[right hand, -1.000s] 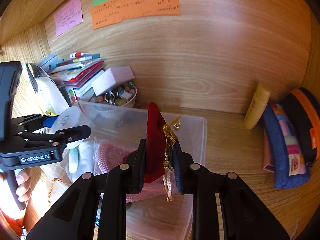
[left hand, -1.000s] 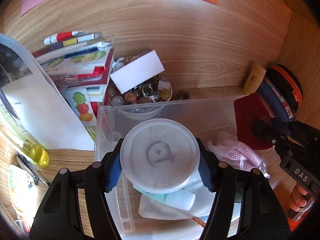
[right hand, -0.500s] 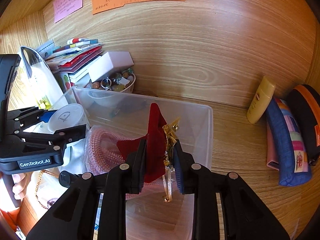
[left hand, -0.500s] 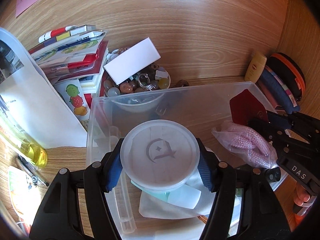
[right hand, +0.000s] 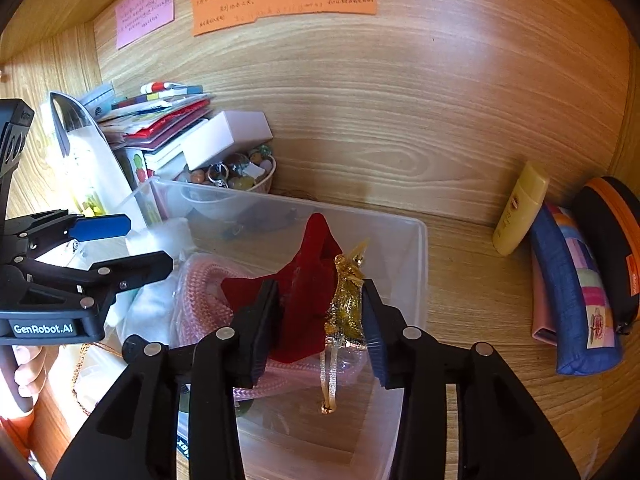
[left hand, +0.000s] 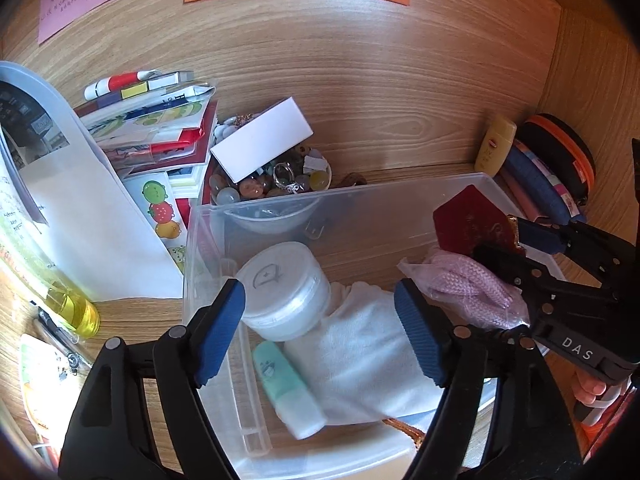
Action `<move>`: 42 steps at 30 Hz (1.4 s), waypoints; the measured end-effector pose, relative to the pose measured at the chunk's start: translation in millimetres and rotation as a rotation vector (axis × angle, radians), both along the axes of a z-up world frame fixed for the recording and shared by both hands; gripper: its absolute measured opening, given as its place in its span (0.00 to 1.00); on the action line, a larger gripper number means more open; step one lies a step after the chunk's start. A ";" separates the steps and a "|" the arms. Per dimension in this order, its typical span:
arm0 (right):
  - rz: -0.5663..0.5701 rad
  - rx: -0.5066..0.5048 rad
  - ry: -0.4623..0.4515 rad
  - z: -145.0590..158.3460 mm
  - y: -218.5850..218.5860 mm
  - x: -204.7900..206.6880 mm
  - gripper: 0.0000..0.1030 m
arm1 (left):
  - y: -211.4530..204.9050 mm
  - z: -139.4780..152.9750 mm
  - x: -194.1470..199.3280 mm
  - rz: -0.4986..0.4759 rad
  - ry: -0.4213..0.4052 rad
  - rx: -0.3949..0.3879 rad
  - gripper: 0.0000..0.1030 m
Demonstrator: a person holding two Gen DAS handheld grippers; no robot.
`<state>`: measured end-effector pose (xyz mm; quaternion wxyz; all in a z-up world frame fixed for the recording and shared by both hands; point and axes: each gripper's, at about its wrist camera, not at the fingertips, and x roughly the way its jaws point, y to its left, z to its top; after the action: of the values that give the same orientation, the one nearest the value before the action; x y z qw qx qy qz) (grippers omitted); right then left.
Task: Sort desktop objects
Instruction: 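Release the white jar and red pouch into the clear box, then grasp the cream plastic cup with the left gripper while the right grasps the amber block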
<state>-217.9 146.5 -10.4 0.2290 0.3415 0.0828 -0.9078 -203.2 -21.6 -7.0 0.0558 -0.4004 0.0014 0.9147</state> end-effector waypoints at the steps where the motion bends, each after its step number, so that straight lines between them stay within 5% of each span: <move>1: -0.002 0.000 0.005 0.6 -0.1 0.7 0.43 | 0.0 0.7 0.7 -0.002 0.001 0.003 0.75; 10: -0.015 -0.037 0.024 9.8 5.0 5.5 0.58 | 2.3 13.9 14.7 -0.002 0.051 -0.004 0.83; 22: -0.033 -0.019 0.018 36.0 16.7 27.8 0.59 | -11.9 32.5 48.6 0.025 0.072 0.012 0.83; 28: -0.024 -0.034 0.055 43.4 30.2 56.5 0.69 | -21.1 31.6 74.9 0.040 0.070 0.011 0.85; 31: -0.018 -0.024 0.064 41.8 35.0 70.4 0.70 | -21.2 26.6 87.5 0.035 0.058 0.018 0.92; 42: -0.025 0.045 0.009 12.2 56.5 97.4 0.73 | -14.1 5.8 127.7 0.002 0.021 -0.043 0.92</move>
<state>-120.5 203.0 1.9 0.2094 0.3436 0.1001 -0.9100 -75.5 -35.8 -1.2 0.0460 -0.3921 0.0210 0.9185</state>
